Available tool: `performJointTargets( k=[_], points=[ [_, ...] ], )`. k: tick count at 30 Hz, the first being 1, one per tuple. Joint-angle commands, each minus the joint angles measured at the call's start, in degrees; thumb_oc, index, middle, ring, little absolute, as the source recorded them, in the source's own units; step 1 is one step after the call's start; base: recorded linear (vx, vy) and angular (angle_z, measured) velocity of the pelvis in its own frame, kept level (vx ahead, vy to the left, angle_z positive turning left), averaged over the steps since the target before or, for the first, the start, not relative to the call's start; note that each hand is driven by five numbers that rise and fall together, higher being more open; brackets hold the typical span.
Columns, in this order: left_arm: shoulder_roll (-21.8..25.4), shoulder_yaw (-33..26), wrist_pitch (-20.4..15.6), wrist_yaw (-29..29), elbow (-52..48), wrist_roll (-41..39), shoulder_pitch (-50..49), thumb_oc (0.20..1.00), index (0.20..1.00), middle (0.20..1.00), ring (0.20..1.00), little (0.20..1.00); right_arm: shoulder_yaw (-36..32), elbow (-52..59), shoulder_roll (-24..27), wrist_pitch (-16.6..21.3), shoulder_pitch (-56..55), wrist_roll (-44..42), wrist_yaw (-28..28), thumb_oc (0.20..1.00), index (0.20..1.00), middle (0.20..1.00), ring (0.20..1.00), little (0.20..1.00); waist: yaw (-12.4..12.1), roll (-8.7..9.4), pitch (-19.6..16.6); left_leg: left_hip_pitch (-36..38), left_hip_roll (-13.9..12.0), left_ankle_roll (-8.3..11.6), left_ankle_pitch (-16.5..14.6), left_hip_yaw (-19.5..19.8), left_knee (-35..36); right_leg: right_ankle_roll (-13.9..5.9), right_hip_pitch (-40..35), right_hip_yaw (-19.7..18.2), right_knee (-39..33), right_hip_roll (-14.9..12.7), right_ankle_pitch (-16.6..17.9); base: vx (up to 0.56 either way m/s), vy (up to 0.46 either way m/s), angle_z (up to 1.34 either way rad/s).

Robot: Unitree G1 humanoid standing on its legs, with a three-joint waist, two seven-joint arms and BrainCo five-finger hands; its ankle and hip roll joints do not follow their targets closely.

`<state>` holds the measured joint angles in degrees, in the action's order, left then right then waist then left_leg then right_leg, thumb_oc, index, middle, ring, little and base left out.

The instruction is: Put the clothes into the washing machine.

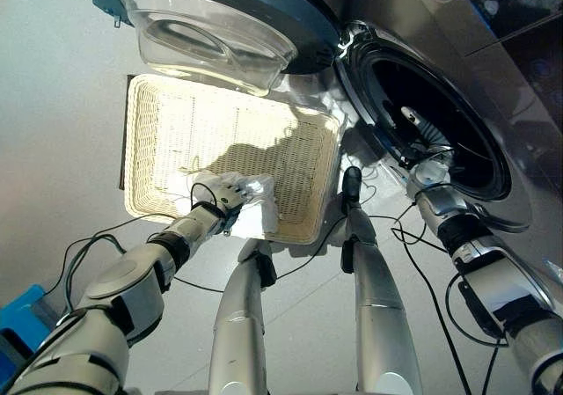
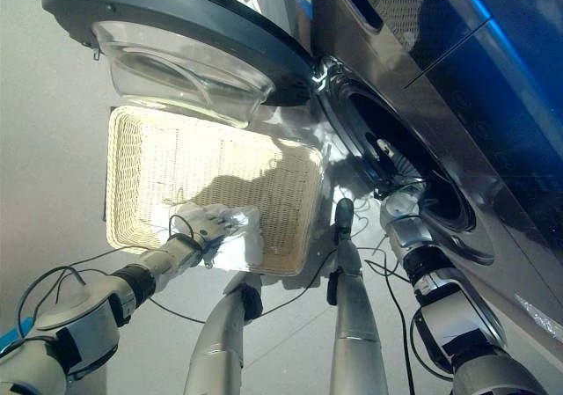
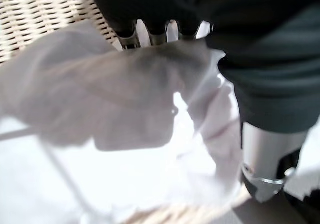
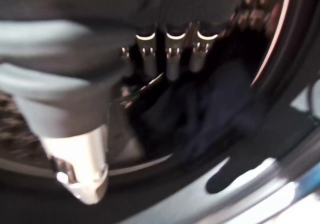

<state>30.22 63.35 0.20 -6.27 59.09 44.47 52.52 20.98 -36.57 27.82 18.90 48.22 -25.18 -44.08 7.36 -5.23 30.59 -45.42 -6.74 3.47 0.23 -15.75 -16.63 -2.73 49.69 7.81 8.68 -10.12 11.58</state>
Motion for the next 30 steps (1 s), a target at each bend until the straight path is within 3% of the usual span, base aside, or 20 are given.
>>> performJointTargets(
  k=[1, 4, 5, 6, 7, 15, 23, 26, 27, 28, 30],
  points=[
    [2.0, -0.4, 4.3, 3.0, 2.7, 4.3, -6.1, 1.000, 1.000, 1.000, 1.000, 1.000, -2.9, 7.7, -0.2, 6.3, -1.6, 3.2, -4.5, 1.000, 1.000, 1.000, 1.000, 1.000, -0.6, 0.84, -0.8, -1.9, 2.9, 2.94, 3.9, -2.0, 5.6, -6.11, 1.5, 3.2, 6.7, 2.6, -6.4, 0.00, 0.000, 0.00],
    [1.8, -0.8, 5.5, 3.1, 2.9, 4.0, -6.9, 1.000, 1.000, 1.000, 1.000, 1.000, -4.1, 10.8, -1.0, 7.3, -2.9, 3.5, -5.0, 1.000, 1.000, 1.000, 1.000, 1.000, -0.4, 0.93, -0.8, -2.3, 2.8, 3.04, 4.3, -2.0, 6.1, -6.25, 2.0, 3.0, 6.4, 2.7, -6.0, 0.00, 0.005, 0.01],
    [1.7, -1.1, 5.7, 3.1, 2.9, 3.9, -7.1, 0.843, 0.843, 0.843, 0.843, 0.843, -4.4, 11.4, -1.1, 7.6, -3.2, 3.5, -5.0, 1.000, 1.000, 1.000, 1.000, 1.000, -0.4, 0.95, -0.8, -2.4, 2.8, 3.05, 4.4, -2.0, 6.3, -6.26, 2.1, 3.0, 6.4, 2.7, -6.0, 0.00, 0.000, 0.00],
    [1.6, -1.4, 5.8, 3.2, 3.1, 3.4, -7.4, 0.250, 0.250, 0.250, 0.250, 0.250, -4.8, 12.5, -1.3, 7.9, -3.7, 3.5, -4.8, 1.000, 1.000, 1.000, 1.000, 1.000, -0.4, 0.96, -0.8, -2.6, 2.8, 3.08, 4.5, -2.0, 6.5, -6.31, 2.3, 3.0, 6.3, 2.7, -5.8, 0.00, 0.000, 0.00],
    [1.3, -1.6, 5.8, 4.4, 3.5, 2.9, -7.6, 0.200, 0.200, 0.200, 0.200, 0.200, -5.1, 13.8, -1.8, 7.8, -4.2, 3.7, -4.6, 1.000, 1.000, 1.000, 1.000, 1.000, -0.3, 1.08, -0.8, -2.8, 2.7, 3.11, 4.6, -2.1, 6.6, -6.39, 2.6, 3.0, 6.2, 2.6, -5.7, 0.00, 0.000, 0.00],
    [1.0, -2.1, 4.7, 4.7, 4.9, 1.9, -8.0, 0.200, 0.200, 0.200, 0.200, 0.200, -5.5, 14.3, -2.6, 6.6, -4.7, 2.4, -5.1, 1.000, 1.000, 1.000, 1.000, 1.000, -0.4, 1.36, -0.8, -2.1, 2.2, 3.06, 4.4, -2.1, 6.0, -6.55, 2.1, 3.3, 7.2, 2.0, -5.9, 0.00, 0.000, 0.00],
    [1.4, -3.1, 5.0, -1.9, 4.4, -0.9, -8.3, 0.200, 0.200, 0.200, 0.200, 0.200, -6.0, 12.7, -2.6, 6.8, -4.8, 0.7, -3.6, 1.000, 1.000, 1.000, 1.000, 1.000, -0.7, 1.20, -0.8, 0.2, 2.2, 3.18, 4.1, -2.0, 6.0, -6.56, -0.2, 3.7, 6.7, 1.5, -6.0, 0.00, 0.000, 0.00],
    [1.6, -7.7, 4.8, -9.3, 3.8, -10.6, -8.5, 0.200, 0.200, 0.200, 0.200, 0.200, -5.5, 13.3, -3.2, 6.9, -6.1, -0.6, -0.1, 1.000, 1.000, 1.000, 1.000, 1.000, -1.1, 1.34, -0.8, 1.9, 2.2, 3.06, 3.9, -2.0, 5.7, -6.28, -2.0, 4.1, 7.1, 1.3, -6.5, 0.00, 0.000, 0.00],
    [1.6, -7.7, 4.8, -9.4, 3.8, -10.6, -8.5, 0.200, 0.200, 0.200, 0.200, 0.200, -5.5, 13.3, -3.2, 6.9, -6.1, -0.6, -0.1, 1.000, 1.000, 1.000, 1.000, 1.000, -1.0, 1.35, -0.8, 1.9, 2.2, 3.06, 3.9, -2.0, 5.7, -6.28, -2.0, 4.1, 7.1, 1.3, -6.5, 0.00, 0.000, 0.00],
    [1.6, -11.2, 3.0, -13.4, 3.6, -15.7, -8.5, 0.200, 0.200, 0.200, 0.200, 0.200, -5.0, 13.9, -3.7, 7.3, -7.0, -1.3, 3.5, 1.000, 1.000, 1.000, 1.000, 1.000, -1.3, 1.46, -0.8, 2.7, 2.2, 3.01, 3.9, -1.9, 5.5, -6.15, -2.9, 4.2, 7.2, 1.3, -6.8, 0.00, 0.000, 0.00],
    [1.5, -14.3, 1.4, -15.9, 3.3, -20.2, -8.8, 0.200, 0.200, 0.200, 0.200, 0.200, -4.4, 14.3, -4.0, 7.5, -7.5, -1.9, 6.6, 1.000, 1.000, 1.000, 1.000, 1.000, -1.5, 1.55, -0.8, 3.3, 2.2, 2.97, 3.9, -1.8, 5.5, -6.02, -3.4, 4.2, 7.4, 1.3, -6.9, 0.00, 0.000, 0.00]
  ],
)
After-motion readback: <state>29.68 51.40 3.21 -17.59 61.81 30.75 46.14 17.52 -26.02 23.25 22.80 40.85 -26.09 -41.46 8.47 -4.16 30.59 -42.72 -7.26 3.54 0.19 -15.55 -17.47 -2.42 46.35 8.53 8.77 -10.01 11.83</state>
